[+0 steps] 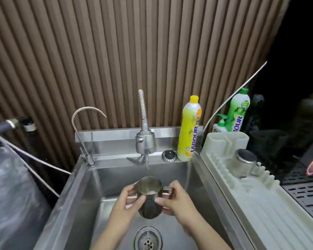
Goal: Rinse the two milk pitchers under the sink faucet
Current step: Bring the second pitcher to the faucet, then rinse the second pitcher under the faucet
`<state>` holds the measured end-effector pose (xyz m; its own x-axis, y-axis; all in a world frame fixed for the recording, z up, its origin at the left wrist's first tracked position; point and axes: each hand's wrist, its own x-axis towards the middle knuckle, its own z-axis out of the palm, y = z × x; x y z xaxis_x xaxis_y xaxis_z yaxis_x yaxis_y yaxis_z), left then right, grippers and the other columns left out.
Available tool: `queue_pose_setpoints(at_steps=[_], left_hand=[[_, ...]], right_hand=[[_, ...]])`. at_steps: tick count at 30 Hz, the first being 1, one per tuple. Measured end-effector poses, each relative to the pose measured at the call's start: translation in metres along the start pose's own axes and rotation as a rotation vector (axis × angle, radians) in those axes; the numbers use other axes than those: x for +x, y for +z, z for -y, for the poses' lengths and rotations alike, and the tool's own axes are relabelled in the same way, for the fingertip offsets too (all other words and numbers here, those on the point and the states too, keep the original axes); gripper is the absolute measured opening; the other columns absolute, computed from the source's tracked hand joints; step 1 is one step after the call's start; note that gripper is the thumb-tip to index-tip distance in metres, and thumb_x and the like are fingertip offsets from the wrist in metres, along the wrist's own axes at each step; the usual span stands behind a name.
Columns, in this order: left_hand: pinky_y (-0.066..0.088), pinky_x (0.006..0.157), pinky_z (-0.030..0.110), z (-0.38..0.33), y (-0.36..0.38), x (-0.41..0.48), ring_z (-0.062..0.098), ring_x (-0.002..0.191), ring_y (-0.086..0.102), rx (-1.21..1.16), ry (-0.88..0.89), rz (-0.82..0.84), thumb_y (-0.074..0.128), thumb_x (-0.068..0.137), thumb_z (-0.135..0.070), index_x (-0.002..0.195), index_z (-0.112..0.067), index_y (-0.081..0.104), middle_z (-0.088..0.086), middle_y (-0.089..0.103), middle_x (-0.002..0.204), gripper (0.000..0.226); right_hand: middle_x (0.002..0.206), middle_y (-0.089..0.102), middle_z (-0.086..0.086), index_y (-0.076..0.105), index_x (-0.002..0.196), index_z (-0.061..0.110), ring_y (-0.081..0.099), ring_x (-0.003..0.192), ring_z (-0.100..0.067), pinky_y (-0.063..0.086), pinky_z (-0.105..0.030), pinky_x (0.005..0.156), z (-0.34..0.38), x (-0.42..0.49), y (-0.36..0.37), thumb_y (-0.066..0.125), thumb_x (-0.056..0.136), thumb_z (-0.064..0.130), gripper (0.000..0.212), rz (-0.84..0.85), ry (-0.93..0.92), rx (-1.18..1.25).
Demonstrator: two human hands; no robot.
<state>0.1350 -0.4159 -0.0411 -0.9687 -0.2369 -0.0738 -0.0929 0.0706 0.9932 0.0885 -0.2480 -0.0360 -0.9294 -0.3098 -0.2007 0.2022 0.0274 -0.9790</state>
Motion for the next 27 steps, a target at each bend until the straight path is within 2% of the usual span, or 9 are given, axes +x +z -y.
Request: queue_pose_setpoints(at_steps=[3,5,8,12,14,16,20,25,27], left_hand=[[0.049,0.093,0.037,-0.012,-0.007,0.015,0.012,0.091,0.061,-0.018,0.041,0.048,0.071,0.08,-0.019,0.105,-0.033,0.056,-0.003,0.064,0.115,0.032],[0.05,0.095,0.04,-0.02,-0.012,0.025,0.015,0.095,0.063,-0.034,0.077,0.074,0.066,0.084,-0.009,0.106,-0.031,0.056,-0.002,0.065,0.115,0.033],[0.05,0.096,0.043,-0.028,-0.021,0.035,0.017,0.106,0.063,-0.036,0.112,0.109,0.071,0.076,-0.024,0.109,-0.035,0.058,-0.01,0.069,0.111,0.037],[0.048,0.099,0.041,-0.035,-0.025,0.037,0.008,0.11,0.062,-0.04,0.155,0.128,0.07,0.068,-0.036,0.113,-0.034,0.055,-0.011,0.068,0.113,0.047],[0.046,0.101,0.04,-0.039,-0.027,0.038,0.006,0.111,0.061,-0.033,0.175,0.123,0.071,0.063,-0.044,0.115,-0.034,0.054,-0.011,0.068,0.114,0.055],[0.045,0.101,0.037,-0.042,-0.028,0.037,0.003,0.112,0.059,-0.033,0.185,0.121,0.071,0.062,-0.046,0.114,-0.038,0.054,-0.014,0.067,0.115,0.055],[0.043,0.102,0.031,-0.043,-0.026,0.036,-0.002,0.113,0.057,-0.02,0.2,0.115,0.071,0.08,-0.018,0.111,-0.041,0.053,-0.016,0.063,0.117,0.043],[0.04,0.101,0.029,-0.043,-0.025,0.035,0.003,0.119,0.055,-0.049,0.226,0.08,0.076,0.069,-0.03,0.109,-0.048,0.056,-0.02,0.064,0.118,0.048],[0.039,0.102,0.028,-0.043,-0.023,0.035,0.002,0.119,0.055,-0.056,0.239,0.057,0.075,0.075,-0.019,0.108,-0.047,0.056,-0.024,0.064,0.116,0.047]], right_hand=[[0.074,0.051,-0.004,0.036,0.073,0.019,0.044,0.068,-0.015,0.043,-0.025,0.059,0.016,0.01,0.009,0.076,0.064,0.01,0.042,-0.074,-0.071,-0.07],[0.068,0.052,0.002,0.038,0.073,0.017,0.044,0.061,-0.012,0.042,-0.019,0.052,0.027,0.012,0.013,0.075,0.065,0.008,0.039,-0.111,-0.125,-0.083],[0.072,0.062,0.0,0.045,0.074,0.016,0.053,0.063,-0.013,0.045,-0.018,0.054,0.038,0.012,0.016,0.075,0.067,0.005,0.033,-0.142,-0.193,-0.062],[0.075,0.067,0.006,0.054,0.073,0.028,0.06,0.076,-0.016,0.053,-0.038,0.076,0.045,0.012,0.018,0.077,0.06,0.016,0.029,-0.174,-0.272,-0.087],[0.074,0.066,0.011,0.057,0.074,0.033,0.06,0.08,-0.012,0.05,-0.039,0.083,0.047,0.012,0.018,0.077,0.062,0.015,0.03,-0.188,-0.305,-0.127],[0.076,0.066,0.016,0.056,0.078,0.033,0.06,0.081,-0.007,0.049,-0.03,0.079,0.049,0.013,0.019,0.078,0.066,0.012,0.032,-0.203,-0.329,-0.151],[0.089,0.067,0.016,0.057,0.086,0.032,0.06,0.084,0.004,0.044,-0.017,0.076,0.05,0.014,0.019,0.077,0.07,0.007,0.035,-0.212,-0.349,-0.171],[0.096,0.063,0.041,0.056,0.091,0.037,0.053,0.094,0.02,0.04,-0.002,0.079,0.049,0.019,0.016,0.076,0.069,0.006,0.042,-0.182,-0.37,-0.189],[0.096,0.064,0.04,0.057,0.094,0.035,0.052,0.097,0.02,0.039,-0.002,0.081,0.049,0.022,0.014,0.076,0.069,0.003,0.044,-0.177,-0.395,-0.179]])
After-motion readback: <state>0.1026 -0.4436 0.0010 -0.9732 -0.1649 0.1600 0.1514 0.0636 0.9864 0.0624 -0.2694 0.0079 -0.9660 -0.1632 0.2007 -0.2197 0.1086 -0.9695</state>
